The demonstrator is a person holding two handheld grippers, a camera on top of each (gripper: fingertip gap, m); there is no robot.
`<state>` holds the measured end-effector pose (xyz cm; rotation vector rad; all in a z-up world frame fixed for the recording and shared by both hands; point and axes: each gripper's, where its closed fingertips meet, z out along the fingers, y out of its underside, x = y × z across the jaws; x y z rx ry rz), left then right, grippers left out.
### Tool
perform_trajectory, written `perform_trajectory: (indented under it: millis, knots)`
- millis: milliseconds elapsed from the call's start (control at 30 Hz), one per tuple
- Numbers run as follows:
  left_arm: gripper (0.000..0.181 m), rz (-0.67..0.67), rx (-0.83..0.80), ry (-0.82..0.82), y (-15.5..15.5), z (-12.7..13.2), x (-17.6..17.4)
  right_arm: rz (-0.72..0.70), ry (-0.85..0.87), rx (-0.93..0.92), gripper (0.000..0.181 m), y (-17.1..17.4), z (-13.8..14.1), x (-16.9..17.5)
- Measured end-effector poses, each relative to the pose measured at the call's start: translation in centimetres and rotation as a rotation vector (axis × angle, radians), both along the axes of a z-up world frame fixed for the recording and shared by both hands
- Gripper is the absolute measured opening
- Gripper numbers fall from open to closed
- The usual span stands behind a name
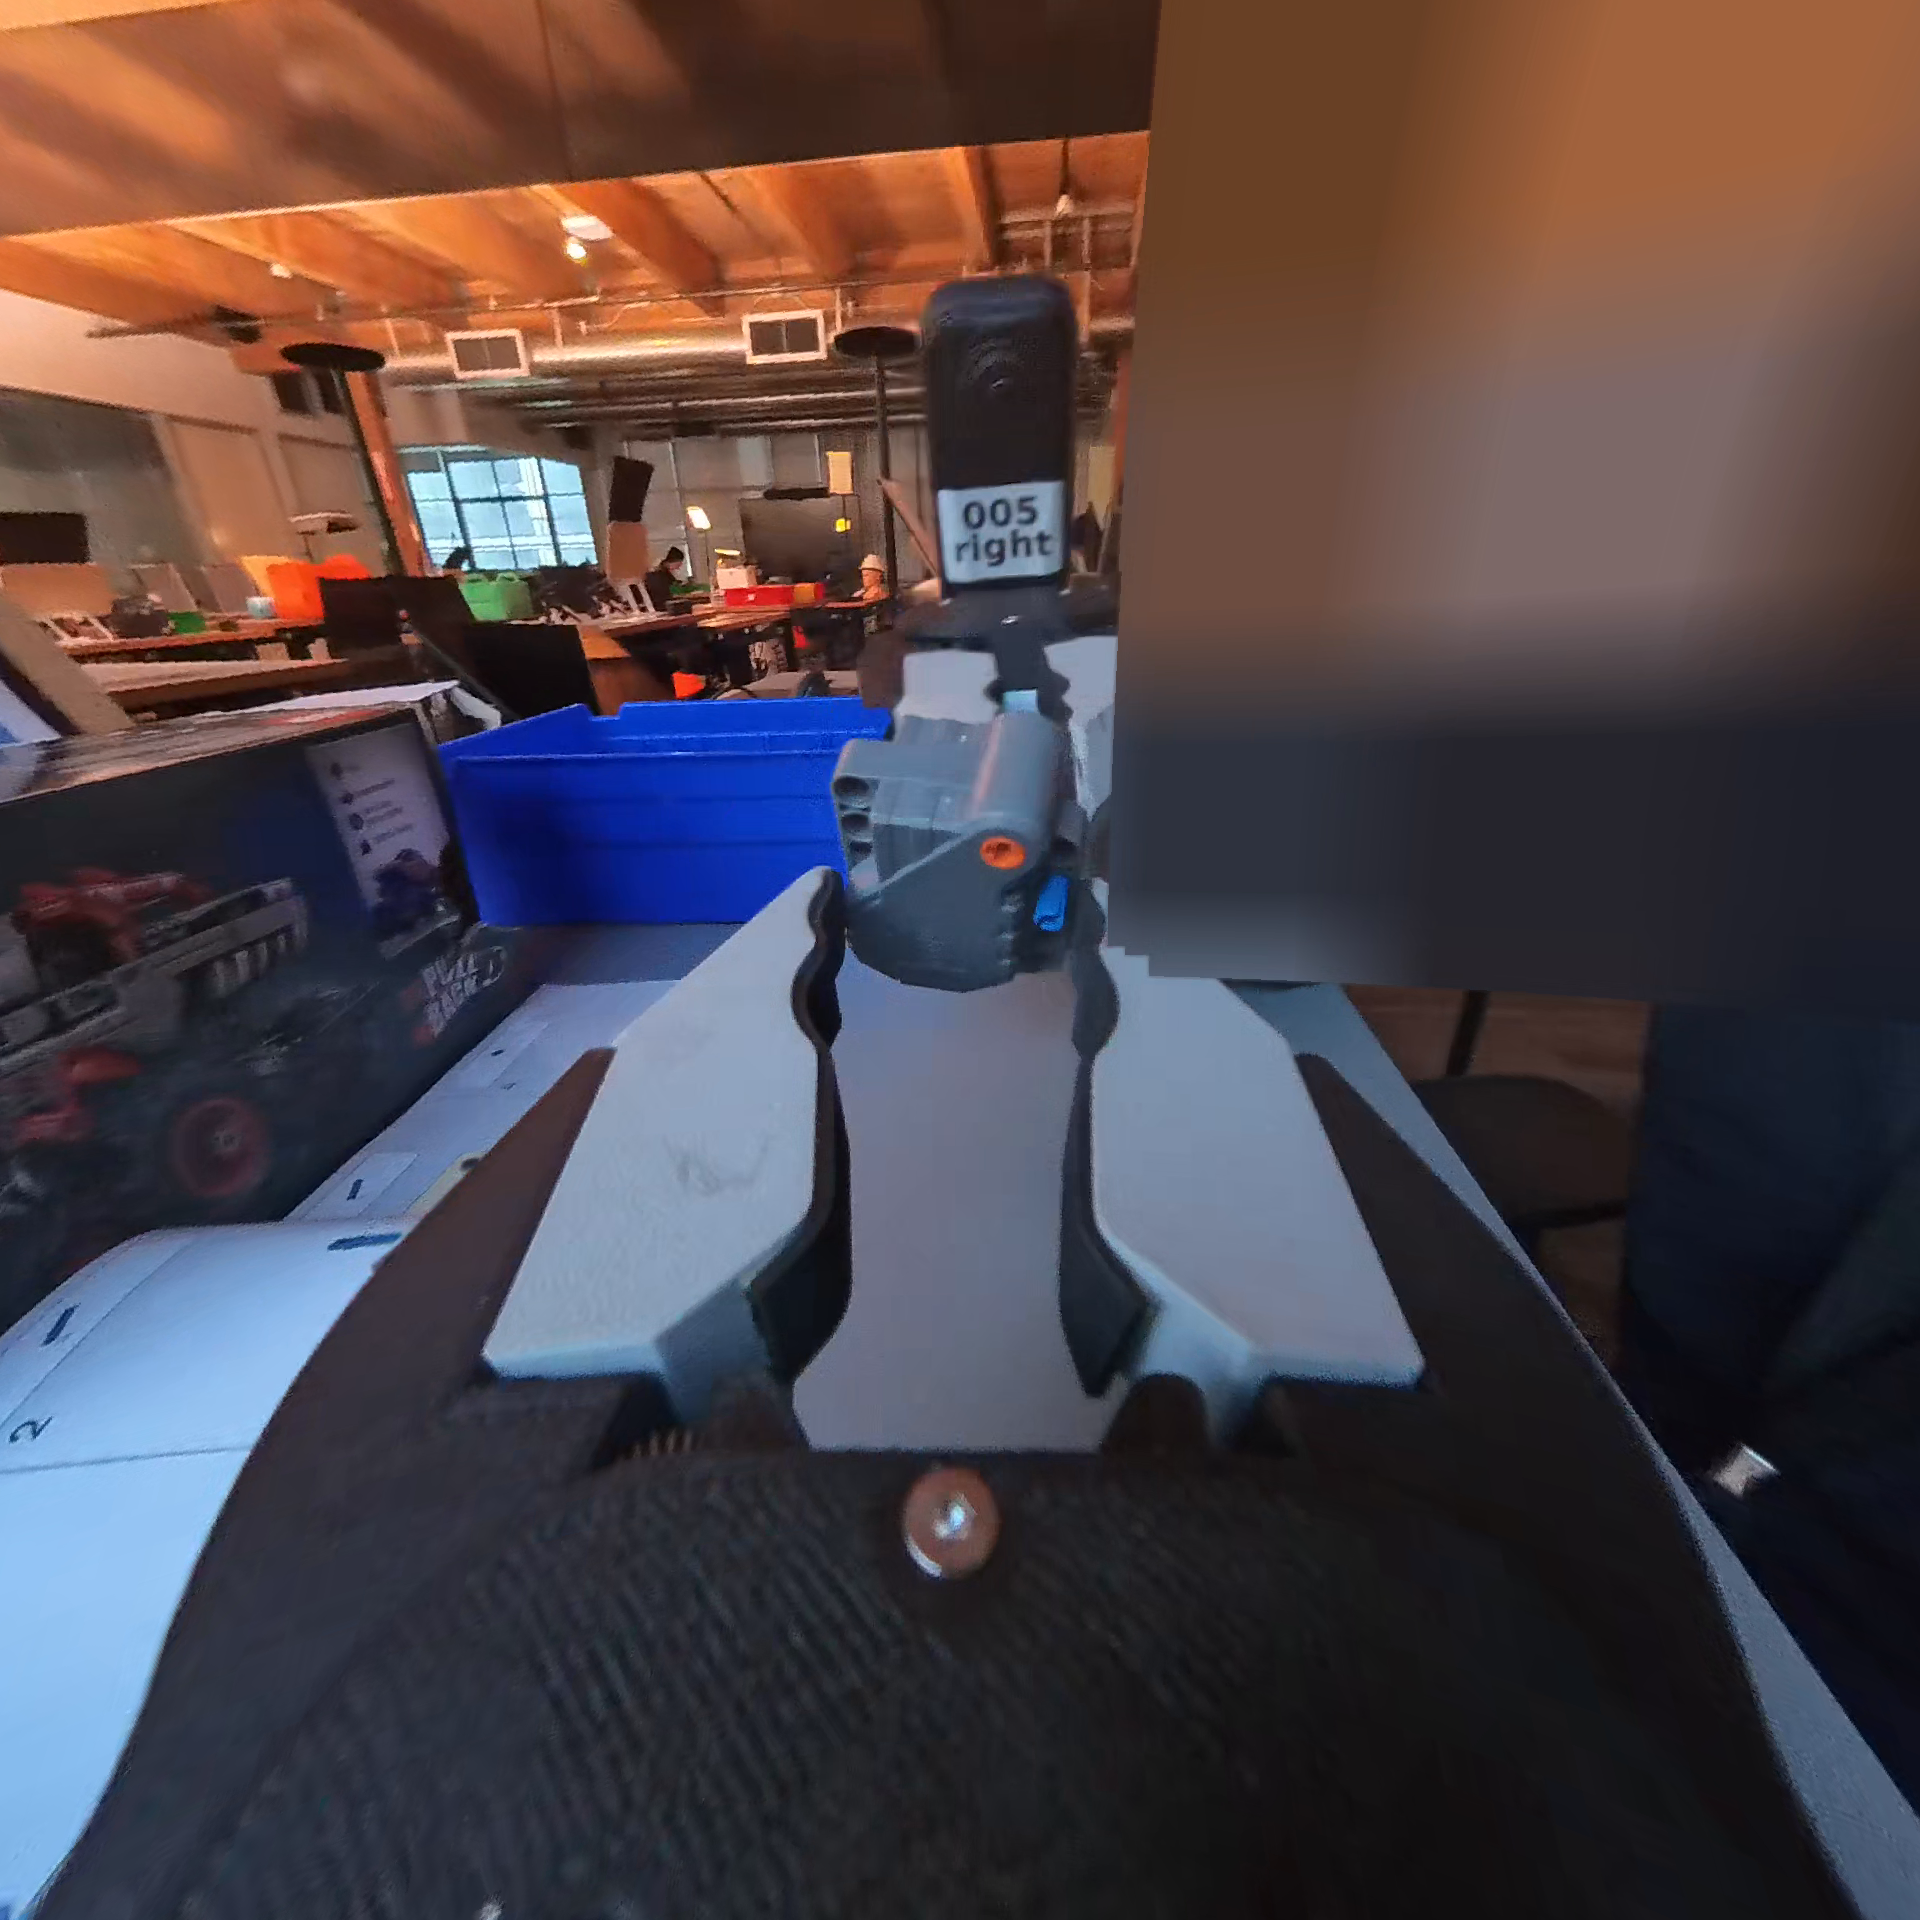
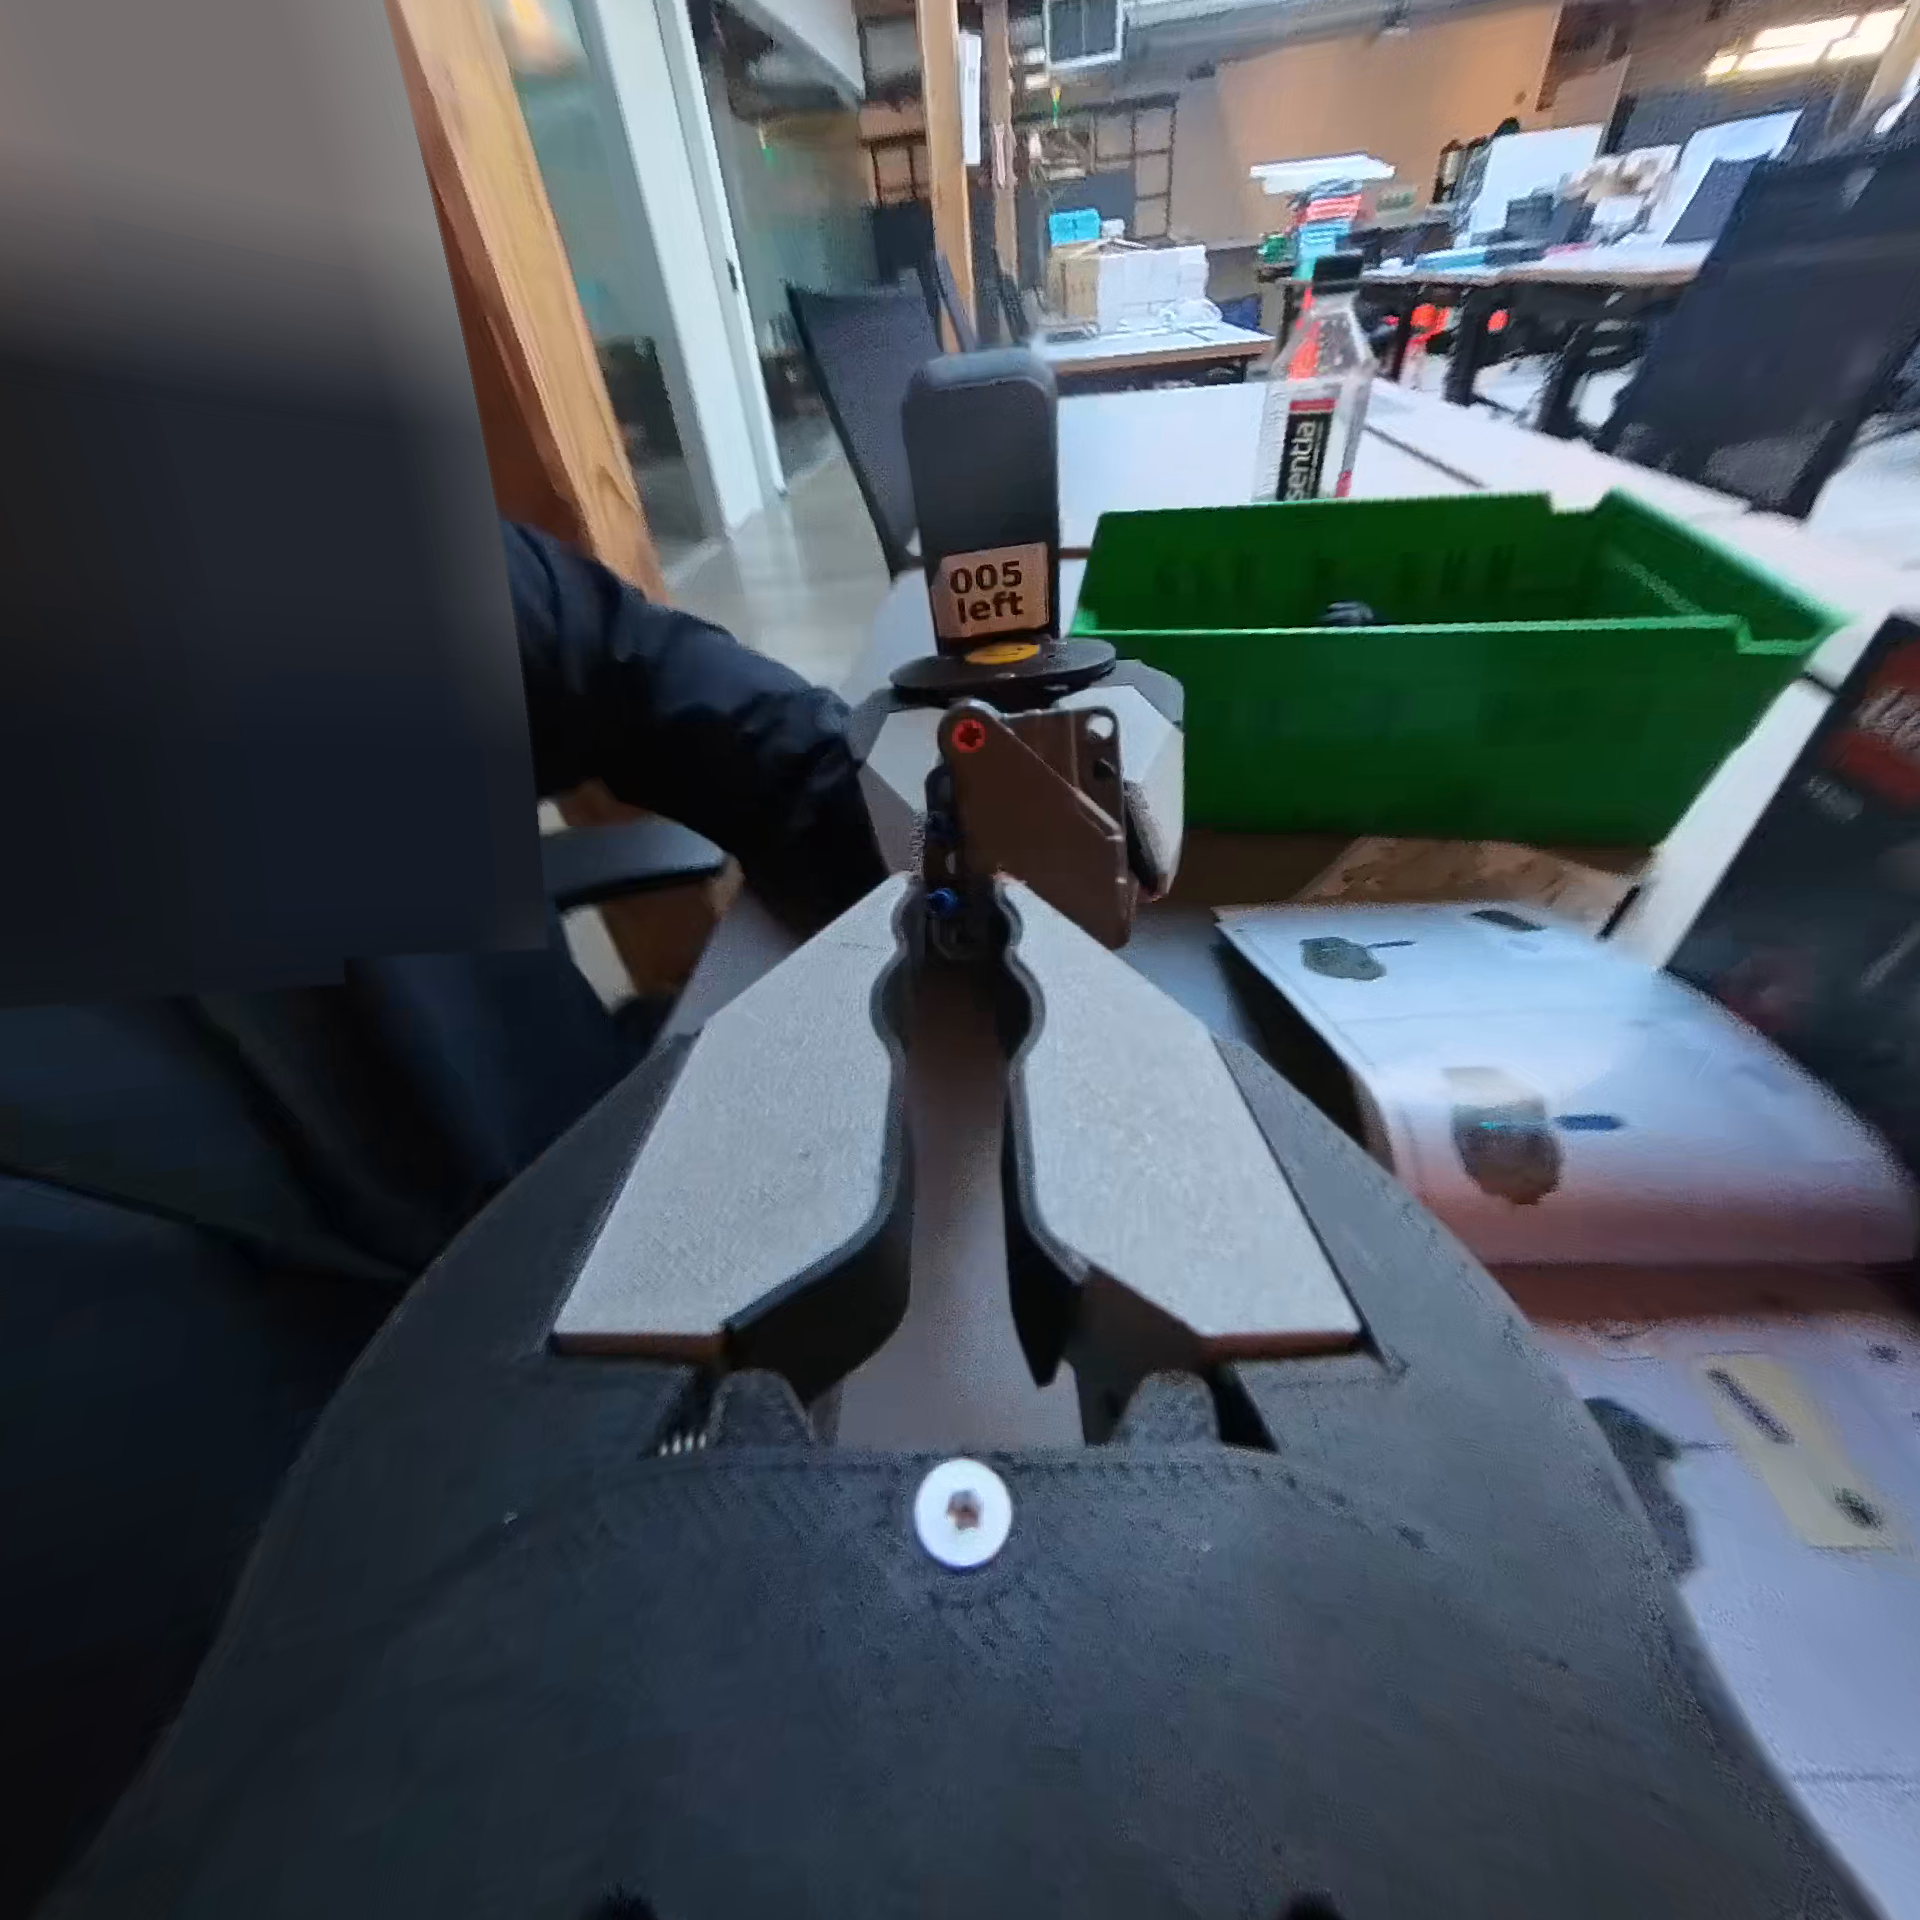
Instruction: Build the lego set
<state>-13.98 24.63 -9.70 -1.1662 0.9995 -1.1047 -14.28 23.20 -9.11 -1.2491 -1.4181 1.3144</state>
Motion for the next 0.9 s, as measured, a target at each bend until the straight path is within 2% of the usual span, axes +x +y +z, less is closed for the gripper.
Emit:
perform_trajectory:
  millis: [67, 167, 300, 533, 633, 900]
  knots:
    - [0.041, -0.012, 0.005, 0.005, -0.2, -0.1, 0.1, -0.025, -0.029, 0.151, 0.001, -0.6, -0.2, 0.1]
    - [0.041, -0.037, 0.011, 0.012, -0.8, -0.2, 0.5, -0.055, -0.065, 0.340, 0.001, -1.0, -0.4, 0.4]
    - [0.041, -0.064, 0.015, 0.031, -1.4, -0.4, 0.8, -0.054, -0.123, 0.490, 0.002, -1.6, -1.1, 0.6]
    - [0.041, -0.042, 0.023, 0.052, -1.0, -0.8, 0.8, -0.135, -0.186, 0.745, 0.001, -1.3, -1.6, 0.7]
    - [0.041, -0.018, 0.035, 0.056, -0.7, -0.7, 0.5, -0.169, -0.198, 0.745, 0.001, -0.9, -1.7, 0.6]
    - [0.041, 0.046, 0.086, 0.086, -0.1, -0.7, 0.3, -0.138, -0.183, 0.496, 0.001, -0.4, -1.7, 0.4]
